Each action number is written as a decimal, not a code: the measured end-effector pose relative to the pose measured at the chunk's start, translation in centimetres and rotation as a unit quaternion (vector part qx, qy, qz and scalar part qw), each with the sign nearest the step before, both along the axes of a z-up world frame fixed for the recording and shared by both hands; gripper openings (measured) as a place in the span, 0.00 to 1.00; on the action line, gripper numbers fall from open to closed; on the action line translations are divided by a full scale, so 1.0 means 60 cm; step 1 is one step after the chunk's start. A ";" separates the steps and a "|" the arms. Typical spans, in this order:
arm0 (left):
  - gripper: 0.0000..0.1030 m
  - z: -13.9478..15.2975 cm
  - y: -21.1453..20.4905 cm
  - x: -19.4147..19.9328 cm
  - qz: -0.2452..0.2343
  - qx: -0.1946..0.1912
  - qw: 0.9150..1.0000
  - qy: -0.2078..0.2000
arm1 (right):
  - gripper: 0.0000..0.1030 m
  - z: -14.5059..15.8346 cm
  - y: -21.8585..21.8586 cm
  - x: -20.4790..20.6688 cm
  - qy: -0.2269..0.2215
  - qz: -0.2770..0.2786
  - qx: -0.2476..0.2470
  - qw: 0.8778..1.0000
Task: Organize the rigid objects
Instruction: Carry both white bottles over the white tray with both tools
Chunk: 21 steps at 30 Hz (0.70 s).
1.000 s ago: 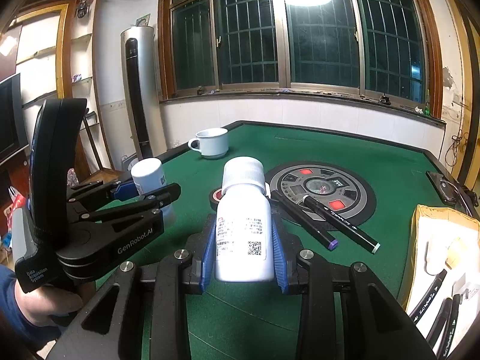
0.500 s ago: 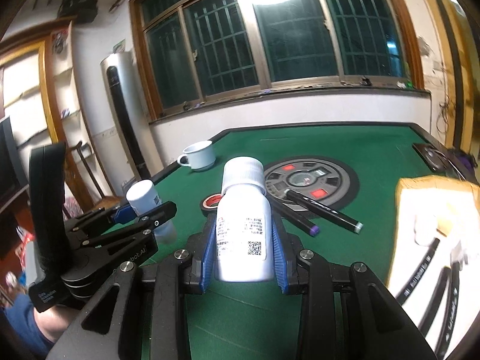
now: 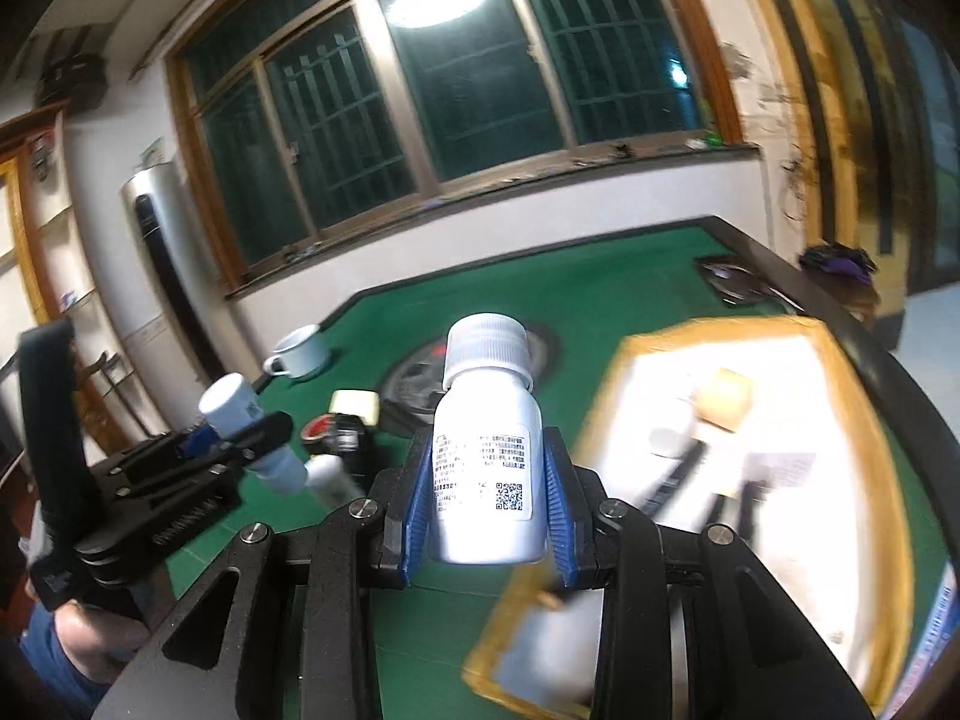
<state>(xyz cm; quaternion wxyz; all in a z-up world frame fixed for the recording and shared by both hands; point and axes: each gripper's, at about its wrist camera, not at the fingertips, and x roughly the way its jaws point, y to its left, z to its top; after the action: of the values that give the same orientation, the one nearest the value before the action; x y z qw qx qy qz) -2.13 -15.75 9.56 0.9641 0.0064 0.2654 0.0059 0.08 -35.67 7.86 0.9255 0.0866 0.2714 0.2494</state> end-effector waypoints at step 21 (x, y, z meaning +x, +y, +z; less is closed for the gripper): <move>0.31 -0.042 -0.227 0.067 -0.167 -0.055 0.976 0.129 | 0.29 -0.039 -0.177 0.036 0.115 -0.111 -0.037 0.986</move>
<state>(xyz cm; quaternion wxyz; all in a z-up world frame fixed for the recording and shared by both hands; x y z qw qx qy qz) 1.87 -29.39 7.06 0.9080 -0.0013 0.3825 -0.1709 2.25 -46.29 5.55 0.9127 0.1099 0.3740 0.1229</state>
